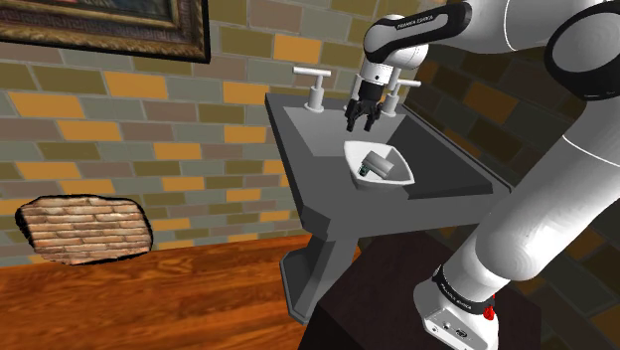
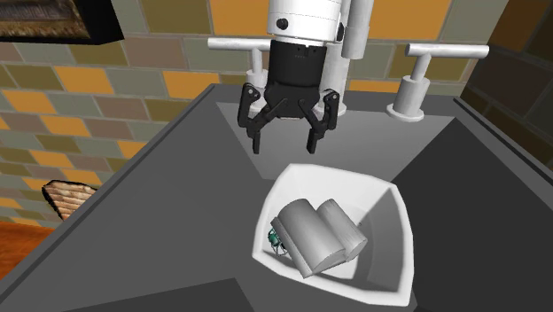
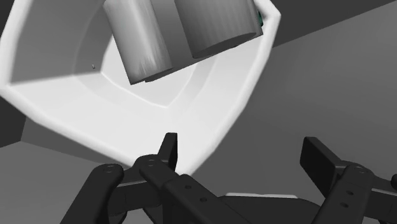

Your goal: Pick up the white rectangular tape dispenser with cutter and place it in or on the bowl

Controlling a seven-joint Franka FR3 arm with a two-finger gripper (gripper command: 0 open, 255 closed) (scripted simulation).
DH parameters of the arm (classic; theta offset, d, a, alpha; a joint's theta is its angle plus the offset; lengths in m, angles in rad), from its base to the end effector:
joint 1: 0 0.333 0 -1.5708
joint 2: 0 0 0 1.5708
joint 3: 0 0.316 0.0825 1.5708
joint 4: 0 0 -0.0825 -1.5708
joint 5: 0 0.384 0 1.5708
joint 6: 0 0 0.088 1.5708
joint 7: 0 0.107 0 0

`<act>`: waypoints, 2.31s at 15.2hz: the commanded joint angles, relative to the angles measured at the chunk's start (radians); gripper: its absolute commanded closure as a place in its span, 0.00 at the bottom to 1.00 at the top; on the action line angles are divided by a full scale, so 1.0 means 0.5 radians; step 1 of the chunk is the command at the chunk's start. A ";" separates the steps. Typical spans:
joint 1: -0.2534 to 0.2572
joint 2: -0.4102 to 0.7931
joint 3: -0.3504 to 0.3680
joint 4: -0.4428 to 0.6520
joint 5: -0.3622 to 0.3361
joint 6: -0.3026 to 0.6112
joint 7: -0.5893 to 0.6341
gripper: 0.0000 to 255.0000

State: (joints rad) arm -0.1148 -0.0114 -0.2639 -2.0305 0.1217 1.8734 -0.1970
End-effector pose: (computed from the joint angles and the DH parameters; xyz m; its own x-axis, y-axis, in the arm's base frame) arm 0.4981 -0.1886 0.4395 0.9690 -0.2143 -0.1228 -0.2306 -0.9631 -0.1391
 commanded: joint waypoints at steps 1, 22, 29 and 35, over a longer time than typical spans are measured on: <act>-0.008 0.010 -0.009 -0.001 0.001 -0.002 0.000 1.00; -0.128 -1.328 0.440 -1.608 -1.151 0.886 0.532 0.00; -0.257 -1.260 0.465 -1.779 -1.359 1.181 0.628 0.00; -0.286 -1.205 0.464 -1.785 -1.396 1.245 0.648 0.00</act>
State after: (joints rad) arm -0.2573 -0.6148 -0.0321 -2.9229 -0.5756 2.4949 0.1268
